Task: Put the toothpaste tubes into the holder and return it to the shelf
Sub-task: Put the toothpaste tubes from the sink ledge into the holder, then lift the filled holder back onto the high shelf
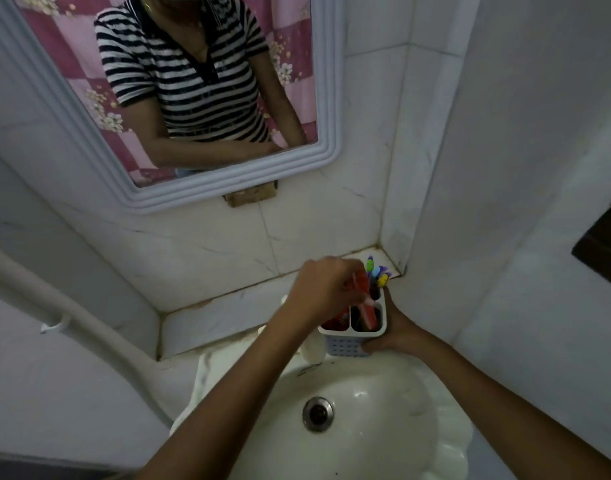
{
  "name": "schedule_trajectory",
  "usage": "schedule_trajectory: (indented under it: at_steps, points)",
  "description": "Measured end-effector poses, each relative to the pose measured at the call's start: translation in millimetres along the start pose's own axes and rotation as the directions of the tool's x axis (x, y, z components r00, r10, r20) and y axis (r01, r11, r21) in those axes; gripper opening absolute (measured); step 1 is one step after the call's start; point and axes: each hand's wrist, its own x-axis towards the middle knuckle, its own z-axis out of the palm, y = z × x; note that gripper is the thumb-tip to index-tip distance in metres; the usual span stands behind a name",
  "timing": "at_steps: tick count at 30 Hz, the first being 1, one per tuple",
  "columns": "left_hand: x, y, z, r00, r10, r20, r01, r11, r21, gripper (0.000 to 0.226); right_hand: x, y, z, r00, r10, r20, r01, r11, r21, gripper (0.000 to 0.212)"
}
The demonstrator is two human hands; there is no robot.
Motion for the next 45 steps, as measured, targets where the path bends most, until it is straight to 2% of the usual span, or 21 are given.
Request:
schedule_trajectory:
  at_steps: [3,7,8,10,12,15,18,20,22,23,24,25,26,27,28,29,32,35,37,40,45]
  points:
    - [-2.4,-5.2,8.3,0.999,-0.043,0.019,0.044,0.997,-0.064,0.035,-4.0,-0.5,4.5,0.996,-0.023,-0.083,0.026,0.999,0.044,0.131]
    - [-15.6,-29.5,-3.9,0.945,-0.273,-0.177,0.229,0.945,-0.233,0.039,-16.0,0.2,8.7,0.977,-0.066,-0.202,0.080,0.995,0.061,0.111]
    - [-19.5,-36.3,-7.5,0.929,-0.333,-0.163,0.291,0.927,-0.237,0.045,-17.9,-2.9,6.8,0.971,-0.087,-0.224,0.102,0.993,0.057,0.110]
    - [-25.6,-47.0,-15.6,0.910,-0.413,-0.035,0.395,0.890,-0.227,0.056,-19.7,-19.7,0.6,0.957,-0.134,-0.256,0.150,0.988,0.043,0.115]
    - [-30.5,-45.8,-27.3,0.907,-0.414,0.079,0.419,0.864,-0.277,0.059,-17.8,-46.7,-8.8,0.938,-0.193,-0.288,0.215,0.975,0.047,0.116]
    - [-36.1,-22.5,-59.9,0.938,-0.341,0.067,0.319,0.770,-0.553,0.058,-14.2,-114.1,-27.2,0.894,-0.282,-0.349,0.329,0.940,0.084,0.106]
    - [-27.8,8.3,-121.6,0.945,-0.312,-0.102,0.129,0.638,-0.759,0.046,-7.0,-201.1,-53.1,0.814,-0.390,-0.431,0.460,0.885,0.068,0.097]
    - [-23.2,24.8,-175.3,0.941,-0.227,-0.251,-0.056,0.627,-0.777,0.038,-9.5,-268.4,-72.6,0.739,-0.467,-0.486,0.557,0.829,0.052,0.088]
    - [-20.4,36.9,-225.6,0.907,-0.142,-0.397,-0.215,0.654,-0.725,0.026,-13.5,-330.7,-86.6,0.691,-0.517,-0.506,0.628,0.775,0.066,0.079]
    - [-19.7,42.8,-255.5,0.866,-0.077,-0.494,-0.307,0.697,-0.648,0.023,-17.9,-367.2,-94.7,0.655,-0.549,-0.519,0.676,0.732,0.079,0.074]
    - [-19.0,48.2,-285.7,0.809,-0.008,-0.588,-0.388,0.743,-0.545,0.025,-23.7,-402.9,-103.7,0.621,-0.576,-0.532,0.716,0.693,0.085,0.070]
    - [-17.2,52.0,-313.9,0.737,0.046,-0.675,-0.401,0.833,-0.381,0.030,-28.2,-437.2,-114.1,0.595,-0.596,-0.538,0.745,0.660,0.092,0.067]
    - [-14.1,55.5,-343.6,0.642,0.112,-0.759,-0.325,0.936,-0.137,0.038,-33.4,-472.5,-123.2,0.566,-0.616,-0.548,0.774,0.626,0.095,0.065]
    - [-9.8,55.8,-373.6,0.529,0.197,-0.825,-0.143,0.979,0.142,0.047,-39.0,-507.1,-131.1,0.535,-0.629,-0.564,0.797,0.597,0.090,0.064]
    - [-6.9,57.1,-402.5,0.422,0.289,-0.860,0.066,0.936,0.347,0.055,-44.8,-540.1,-138.9,0.513,-0.631,-0.583,0.812,0.577,0.090,0.065]
    - [-2.6,56.6,-428.1,0.360,0.360,-0.861,0.215,0.866,0.452,0.063,-50.7,-571.4,-146.0,0.496,-0.625,-0.603,0.822,0.561,0.094,0.066]
    - [5.0,52.1,-489.7,0.357,0.419,-0.835,0.367,0.759,0.538,0.073,-66.3,-655.4,-163.7,0.382,-0.611,-0.694,0.860,0.509,0.026,0.067]
    - [13.2,39.9,-530.0,0.403,0.362,-0.841,0.469,0.707,0.529,0.080,-72.3,-723.0,-173.3,0.242,-0.561,-0.792,0.845,0.522,-0.112,0.108]
    - [19.0,33.1,-544.0,0.439,0.296,-0.848,0.482,0.719,0.500,0.081,-67.0,-754.3,-178.9,0.167,-0.539,-0.826,0.797,0.567,-0.209,0.117]
    - [26.0,20.6,-550.1,0.464,0.238,-0.854,0.428,0.784,0.451,0.079,-47.2,-779.2,-180.9,0.108,-0.507,-0.855,0.675,0.669,-0.312,0.111]
    - [31.9,8.9,-545.1,0.401,0.302,-0.865,0.392,0.797,0.460,0.077,3.1,-788.3,-191.3,0.053,-0.422,-0.905,0.541,0.774,-0.329,0.116]
